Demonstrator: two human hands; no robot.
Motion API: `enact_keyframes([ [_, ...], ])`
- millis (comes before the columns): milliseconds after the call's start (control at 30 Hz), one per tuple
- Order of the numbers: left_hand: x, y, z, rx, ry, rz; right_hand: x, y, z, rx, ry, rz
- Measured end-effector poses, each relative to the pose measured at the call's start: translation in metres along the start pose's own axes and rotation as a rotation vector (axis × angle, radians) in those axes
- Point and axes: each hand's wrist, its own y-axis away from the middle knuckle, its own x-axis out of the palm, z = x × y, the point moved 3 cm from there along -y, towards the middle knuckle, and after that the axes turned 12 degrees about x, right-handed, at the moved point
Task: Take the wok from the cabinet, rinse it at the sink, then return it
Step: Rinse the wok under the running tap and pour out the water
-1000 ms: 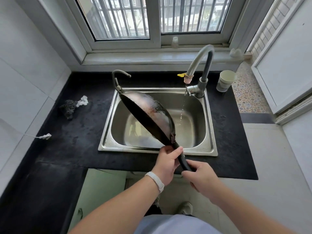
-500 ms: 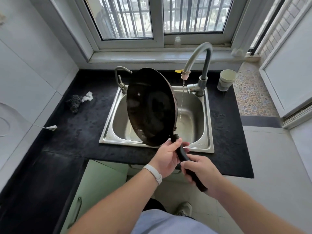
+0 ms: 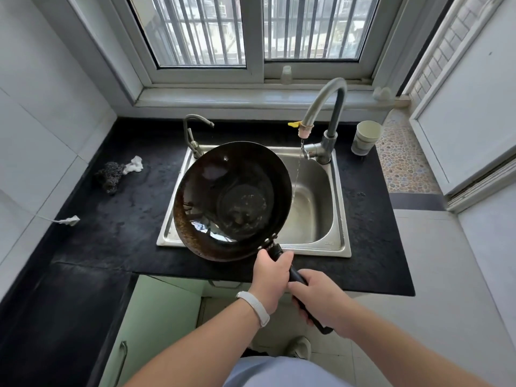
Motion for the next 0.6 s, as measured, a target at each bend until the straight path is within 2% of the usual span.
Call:
enact_keyframes([
  [133, -0.016, -0.003, -0.001, -0.016, 0.065, 0.017, 0.016, -0.003, 0.006, -0.005, -0.057, -0.001],
  [367, -0.038, -0.017, -0.008, -0.089, 0.349, 0.141, 0.046, -0.004, 0.023, -0.042, -0.172, -0.006],
  [600, -0.06, -0.025, -0.008, -0.049, 0.147, 0.081, 0.069, -0.008, 0.03, -0.007, -0.158, -0.045],
])
